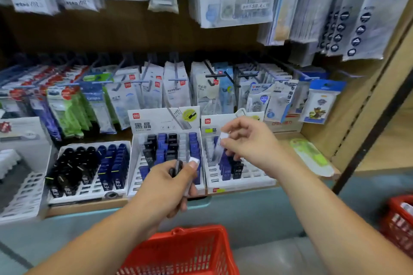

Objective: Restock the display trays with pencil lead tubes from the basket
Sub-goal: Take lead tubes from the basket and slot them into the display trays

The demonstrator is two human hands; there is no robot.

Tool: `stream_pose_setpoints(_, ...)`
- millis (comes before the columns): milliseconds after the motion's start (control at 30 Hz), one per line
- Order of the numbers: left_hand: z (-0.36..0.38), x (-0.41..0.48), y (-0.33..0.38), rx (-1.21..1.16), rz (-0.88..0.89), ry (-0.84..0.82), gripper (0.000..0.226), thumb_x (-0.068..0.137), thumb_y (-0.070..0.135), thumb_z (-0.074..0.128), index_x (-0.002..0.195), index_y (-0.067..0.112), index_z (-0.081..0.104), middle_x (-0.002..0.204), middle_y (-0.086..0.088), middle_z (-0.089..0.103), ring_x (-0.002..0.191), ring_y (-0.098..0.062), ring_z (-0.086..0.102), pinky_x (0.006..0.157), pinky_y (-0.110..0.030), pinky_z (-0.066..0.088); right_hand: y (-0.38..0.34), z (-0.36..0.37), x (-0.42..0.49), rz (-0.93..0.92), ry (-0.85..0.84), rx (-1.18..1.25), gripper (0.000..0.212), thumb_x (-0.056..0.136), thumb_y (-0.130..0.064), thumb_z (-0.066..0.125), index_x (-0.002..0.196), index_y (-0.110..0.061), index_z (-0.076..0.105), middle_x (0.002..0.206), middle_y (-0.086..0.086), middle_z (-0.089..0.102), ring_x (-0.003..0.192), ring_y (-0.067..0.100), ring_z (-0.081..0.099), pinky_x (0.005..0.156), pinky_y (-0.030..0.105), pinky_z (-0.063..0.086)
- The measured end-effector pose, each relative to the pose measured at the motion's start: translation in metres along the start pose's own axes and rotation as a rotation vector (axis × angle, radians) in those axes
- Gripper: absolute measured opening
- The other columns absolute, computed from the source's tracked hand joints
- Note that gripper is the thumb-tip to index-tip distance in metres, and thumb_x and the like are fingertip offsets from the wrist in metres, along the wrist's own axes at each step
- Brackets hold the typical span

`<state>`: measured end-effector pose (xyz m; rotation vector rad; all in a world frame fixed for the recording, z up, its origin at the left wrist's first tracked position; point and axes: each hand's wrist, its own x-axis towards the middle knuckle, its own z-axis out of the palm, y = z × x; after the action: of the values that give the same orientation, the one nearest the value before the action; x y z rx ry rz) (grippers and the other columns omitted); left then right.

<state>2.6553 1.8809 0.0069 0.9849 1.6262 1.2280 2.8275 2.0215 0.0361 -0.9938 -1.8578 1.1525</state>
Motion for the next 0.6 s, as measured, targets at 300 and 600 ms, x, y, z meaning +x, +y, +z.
stream_pose_setpoints(300,-0.004,0.010,-0.014,-0.027,-0.076,-0.067,0.012,0.105,0.014,0.058,0.102,0.003,0.064,0.090,-0.018,0.076,0.068,-0.025,0.051,0.045,-0.026,0.024,0.032,0.015,0.026,-0.094,-0.057,-0.296,0.012,0.087,-0.005,0.078,0.085,-0.017,0.075,0.071,-0.010,0.065,0.056,-0.009,0.055,0.062,0.005,0.041)
stream_pose_setpoints(600,0.006,0.015,-0.011,0.011,-0.068,-0.073,0.022,0.102,0.028,0.063,0.098,0.006,0.060,0.081,-0.014,0.078,0.057,-0.018,0.067,0.041,-0.020,0.026,0.033,0.016,0.030,-0.055,-0.100,-0.338,0.012,0.083,-0.007,0.083,0.081,-0.017,0.078,0.072,-0.013,0.070,0.058,-0.012,0.057,0.063,0.004,0.041)
